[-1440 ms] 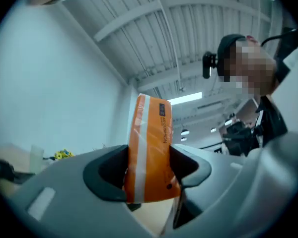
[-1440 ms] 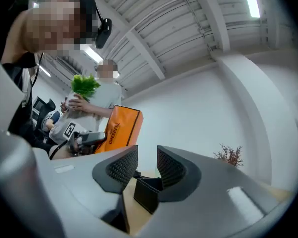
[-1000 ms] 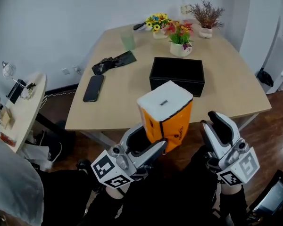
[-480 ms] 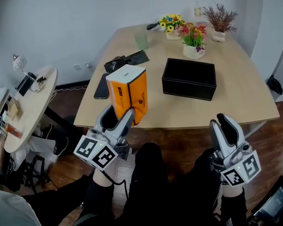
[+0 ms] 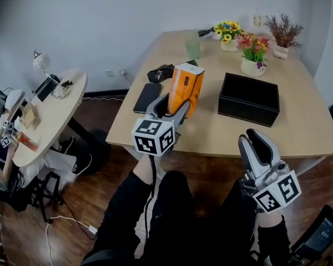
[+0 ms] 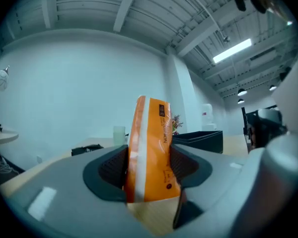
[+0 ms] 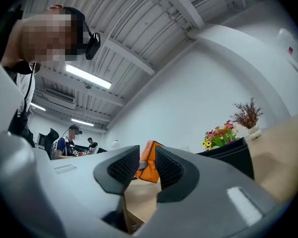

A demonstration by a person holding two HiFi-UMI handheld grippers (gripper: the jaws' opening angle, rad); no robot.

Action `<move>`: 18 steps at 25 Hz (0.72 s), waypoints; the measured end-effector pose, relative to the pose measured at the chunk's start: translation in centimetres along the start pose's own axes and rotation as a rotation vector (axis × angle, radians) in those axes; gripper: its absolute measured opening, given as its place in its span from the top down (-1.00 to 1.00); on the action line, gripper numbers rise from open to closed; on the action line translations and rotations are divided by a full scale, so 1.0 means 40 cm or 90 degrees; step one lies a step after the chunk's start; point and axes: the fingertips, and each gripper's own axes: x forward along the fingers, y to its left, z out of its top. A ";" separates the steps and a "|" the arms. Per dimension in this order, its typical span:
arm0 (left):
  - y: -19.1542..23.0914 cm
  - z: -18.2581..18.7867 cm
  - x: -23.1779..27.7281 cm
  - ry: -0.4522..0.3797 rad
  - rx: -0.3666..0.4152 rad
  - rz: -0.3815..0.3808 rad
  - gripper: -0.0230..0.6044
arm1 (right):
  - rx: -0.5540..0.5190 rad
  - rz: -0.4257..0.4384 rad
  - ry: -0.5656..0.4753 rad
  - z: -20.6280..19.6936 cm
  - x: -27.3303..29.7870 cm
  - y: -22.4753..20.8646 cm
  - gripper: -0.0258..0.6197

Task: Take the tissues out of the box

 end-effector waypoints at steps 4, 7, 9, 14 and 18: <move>0.011 -0.031 0.017 0.060 -0.006 -0.010 0.13 | -0.001 0.022 0.003 -0.019 0.049 0.040 0.61; 0.011 -0.054 0.001 0.136 0.010 -0.023 0.11 | 0.001 0.030 -0.002 -0.020 0.067 0.052 0.64; 0.016 -0.078 -0.016 0.188 0.022 -0.027 0.08 | 0.001 0.033 -0.004 -0.019 0.073 0.060 0.65; 0.031 -0.127 -0.050 0.237 0.043 -0.019 0.07 | 0.000 0.034 0.005 -0.030 0.075 0.070 0.66; 0.021 -0.058 -0.129 0.089 -0.048 -0.048 -0.03 | 0.000 0.023 0.009 -0.034 0.067 0.056 0.66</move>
